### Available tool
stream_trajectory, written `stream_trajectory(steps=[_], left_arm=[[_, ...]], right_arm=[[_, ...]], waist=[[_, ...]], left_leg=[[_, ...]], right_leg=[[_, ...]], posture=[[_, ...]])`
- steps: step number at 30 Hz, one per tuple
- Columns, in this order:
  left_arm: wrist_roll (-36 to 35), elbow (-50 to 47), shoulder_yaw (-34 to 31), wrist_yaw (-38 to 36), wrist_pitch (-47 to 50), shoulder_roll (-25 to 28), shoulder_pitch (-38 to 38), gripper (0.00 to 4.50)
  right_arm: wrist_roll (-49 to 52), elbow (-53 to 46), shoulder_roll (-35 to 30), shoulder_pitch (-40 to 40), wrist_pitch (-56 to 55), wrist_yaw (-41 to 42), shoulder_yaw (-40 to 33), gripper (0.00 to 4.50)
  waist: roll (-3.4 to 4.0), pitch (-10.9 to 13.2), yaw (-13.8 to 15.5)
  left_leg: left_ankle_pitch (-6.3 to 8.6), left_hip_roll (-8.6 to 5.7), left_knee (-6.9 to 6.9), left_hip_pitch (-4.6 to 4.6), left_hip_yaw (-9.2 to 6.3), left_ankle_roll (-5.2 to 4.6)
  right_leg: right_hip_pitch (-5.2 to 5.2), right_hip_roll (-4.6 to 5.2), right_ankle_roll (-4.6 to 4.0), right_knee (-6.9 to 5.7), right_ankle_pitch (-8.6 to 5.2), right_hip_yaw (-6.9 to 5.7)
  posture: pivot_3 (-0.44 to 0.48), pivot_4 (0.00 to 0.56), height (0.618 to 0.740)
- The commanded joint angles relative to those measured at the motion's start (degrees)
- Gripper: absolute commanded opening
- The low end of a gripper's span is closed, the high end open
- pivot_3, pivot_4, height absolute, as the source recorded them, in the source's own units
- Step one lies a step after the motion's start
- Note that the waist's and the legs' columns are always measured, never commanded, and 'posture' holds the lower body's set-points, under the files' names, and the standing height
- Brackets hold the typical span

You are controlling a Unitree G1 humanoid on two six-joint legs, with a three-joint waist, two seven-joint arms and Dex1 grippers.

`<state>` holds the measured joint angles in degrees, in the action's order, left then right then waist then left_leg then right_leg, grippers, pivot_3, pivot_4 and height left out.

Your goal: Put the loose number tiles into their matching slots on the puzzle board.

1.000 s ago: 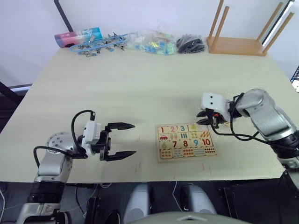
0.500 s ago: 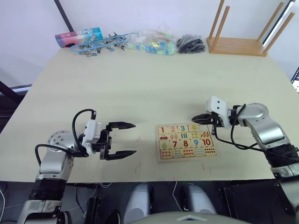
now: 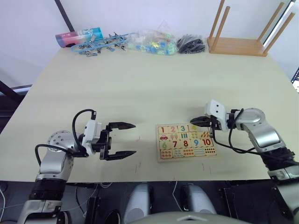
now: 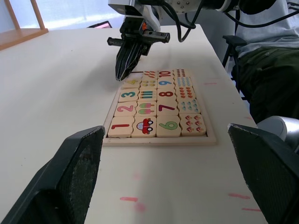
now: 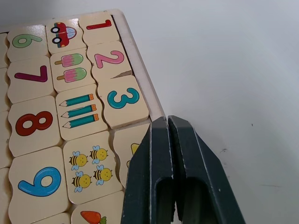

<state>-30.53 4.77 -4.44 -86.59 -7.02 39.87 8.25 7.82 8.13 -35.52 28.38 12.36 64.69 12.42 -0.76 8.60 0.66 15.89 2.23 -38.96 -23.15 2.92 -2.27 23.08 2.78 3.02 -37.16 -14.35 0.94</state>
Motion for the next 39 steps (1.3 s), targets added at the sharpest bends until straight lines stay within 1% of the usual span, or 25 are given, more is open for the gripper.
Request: stream_trajectory(steps=[1, 9, 24, 31, 35, 39], left_arm=[[-0.32, -1.08, -0.77, -0.44, -0.50, 0.49, 0.28, 4.50], [-0.37, -1.20, -0.69, -0.54, -0.36, 0.53, 0.34, 4.50], [-0.34, -1.22, -0.79, -0.76, -0.11, 0.67, 0.44, 4.50], [-0.26, -1.66, -0.83, -0.50, 0.00, 0.69, -0.14, 4.50], [-0.35, -2.15, -1.01, 0.14, 0.49, 0.64, -0.78, 4.50], [-0.97, -2.88, -1.62, 2.02, 1.89, 0.38, -1.67, 4.50]], right_arm=[[0.10, 0.31, -0.10, 0.16, -1.15, 0.01, -0.85, 0.05], [-0.46, 0.80, 0.05, -0.13, -1.57, 0.05, -0.47, 0.05], [-0.18, -1.16, 0.47, -0.86, -1.12, 0.12, -0.22, 0.05], [2.85, -4.03, 0.31, -2.12, -0.09, 0.14, -2.55, 0.05], [5.28, -7.54, -0.37, -4.39, 0.94, -0.95, -5.27, 0.05], [8.64, -12.93, -1.37, -9.19, 3.14, -3.30, -10.25, 0.05]], waist=[[0.00, 0.00, 0.00], [0.00, 0.00, -0.02], [0.00, 0.00, -0.02], [0.00, 0.00, 0.00], [0.00, 0.00, 0.08], [-0.01, 0.00, 0.13]], left_leg=[[0.00, 0.00, 0.00, 0.00, 0.00, 0.00], [0.00, 0.00, 0.00, 0.01, 0.00, 0.00], [0.00, 0.00, 0.00, 0.02, 0.01, 0.00], [0.00, 0.00, -0.01, 0.02, 0.00, 0.00], [0.00, 0.01, -0.01, 0.02, 0.00, 0.00], [0.00, 0.03, -0.01, 0.03, -0.02, 0.00]], right_leg=[[0.00, 0.00, 0.00, 0.00, 0.00, 0.00], [0.00, -0.01, 0.00, -0.01, 0.00, 0.00], [0.00, 0.00, 0.00, -0.03, 0.00, 0.01], [0.00, -0.01, 0.00, -0.05, 0.00, 0.01], [0.00, 0.00, 0.00, -0.06, 0.00, 0.02], [-0.01, 0.01, 0.00, -0.07, 0.00, 0.02]], posture=[[0.000, 0.150, 0.737], [0.000, 0.150, 0.737], [0.000, 0.150, 0.737], [0.000, 0.150, 0.737], [0.000, 0.150, 0.737], [0.000, 0.150, 0.737]])
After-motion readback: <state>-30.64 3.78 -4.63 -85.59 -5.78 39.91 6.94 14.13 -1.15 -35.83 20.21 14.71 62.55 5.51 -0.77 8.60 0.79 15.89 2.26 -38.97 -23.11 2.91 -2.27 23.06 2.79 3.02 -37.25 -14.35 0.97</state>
